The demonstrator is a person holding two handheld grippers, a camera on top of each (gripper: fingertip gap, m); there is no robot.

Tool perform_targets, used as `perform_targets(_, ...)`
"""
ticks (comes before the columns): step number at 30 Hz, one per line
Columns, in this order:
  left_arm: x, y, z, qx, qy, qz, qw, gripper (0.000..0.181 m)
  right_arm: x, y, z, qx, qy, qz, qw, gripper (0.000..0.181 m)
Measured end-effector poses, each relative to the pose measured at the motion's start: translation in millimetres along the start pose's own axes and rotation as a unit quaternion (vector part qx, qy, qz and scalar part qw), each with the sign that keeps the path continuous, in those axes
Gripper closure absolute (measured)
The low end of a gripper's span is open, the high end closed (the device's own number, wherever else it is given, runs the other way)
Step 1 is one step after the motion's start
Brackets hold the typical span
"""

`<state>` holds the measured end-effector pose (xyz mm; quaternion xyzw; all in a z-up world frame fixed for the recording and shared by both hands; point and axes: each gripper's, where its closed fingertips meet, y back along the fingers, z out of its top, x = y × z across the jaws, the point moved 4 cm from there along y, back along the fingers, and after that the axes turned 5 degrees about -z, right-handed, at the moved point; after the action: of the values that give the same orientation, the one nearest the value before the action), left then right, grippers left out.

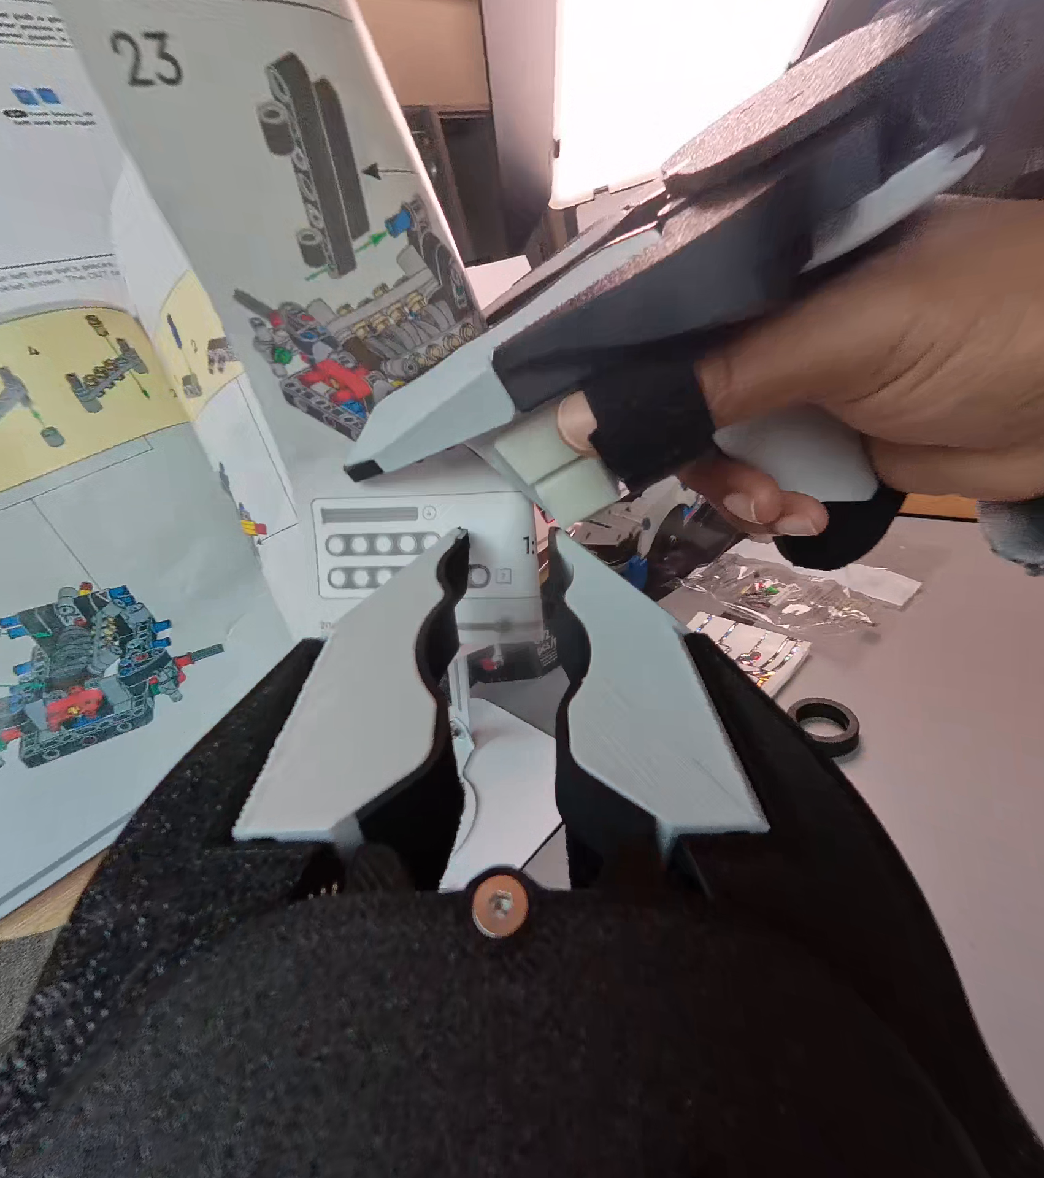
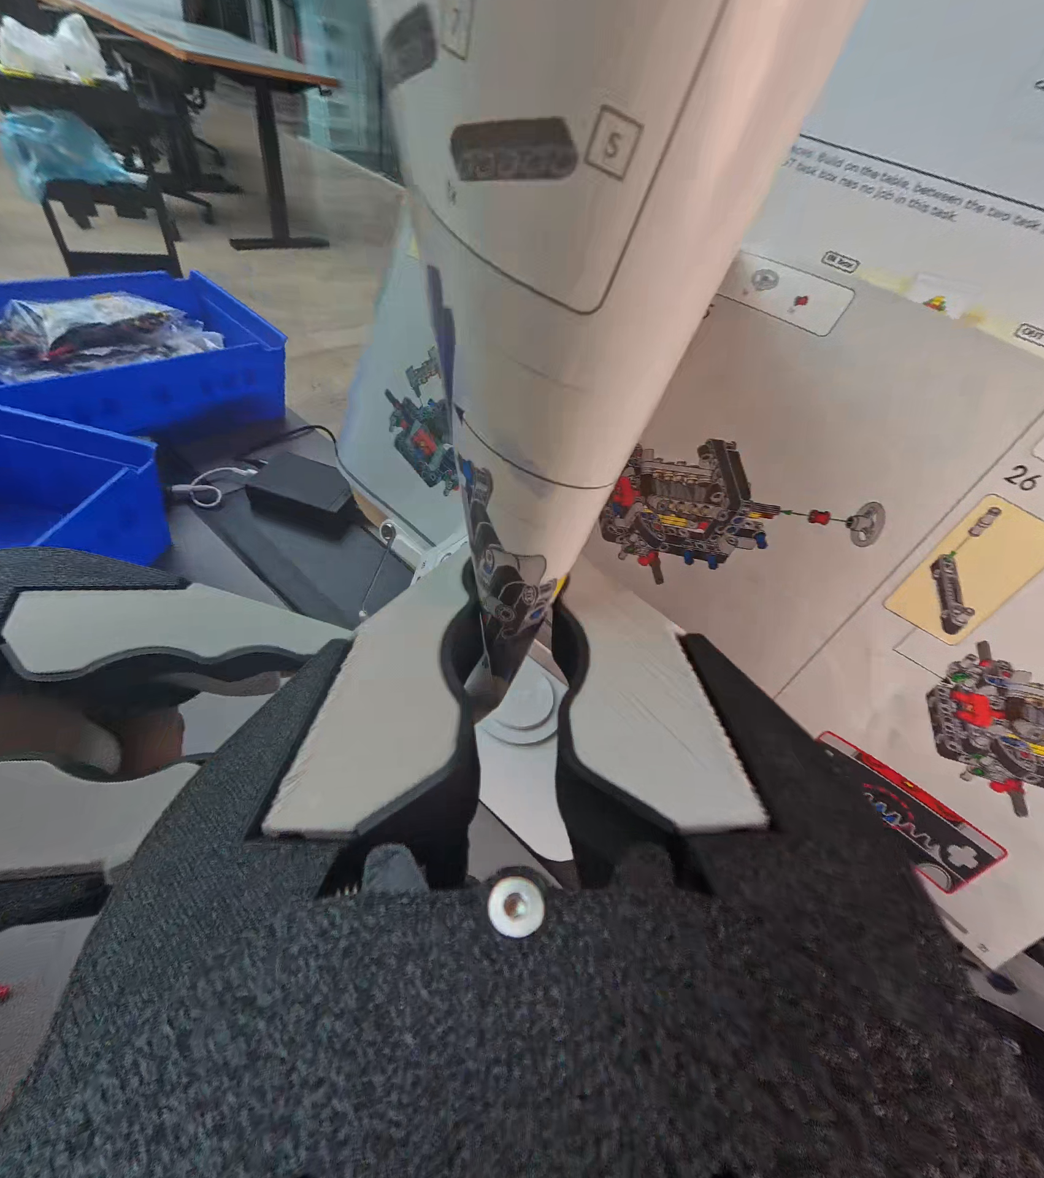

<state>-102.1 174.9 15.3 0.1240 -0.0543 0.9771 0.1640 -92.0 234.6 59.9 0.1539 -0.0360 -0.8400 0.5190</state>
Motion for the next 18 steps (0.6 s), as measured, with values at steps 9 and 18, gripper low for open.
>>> perform_targets(9,33.2,18.6,-4.5,0.002,0.064,0.027,0.998,0.150,-101.9,24.0,-37.7,-0.023,-0.038,-0.099,0.994,0.165)
perform_targets(18,49.1,-26.7,-31.1,0.094,0.063,0.029,0.993,0.148,-192.7,31.0,-87.3,0.015,-0.073,-0.249,0.966,0.167)
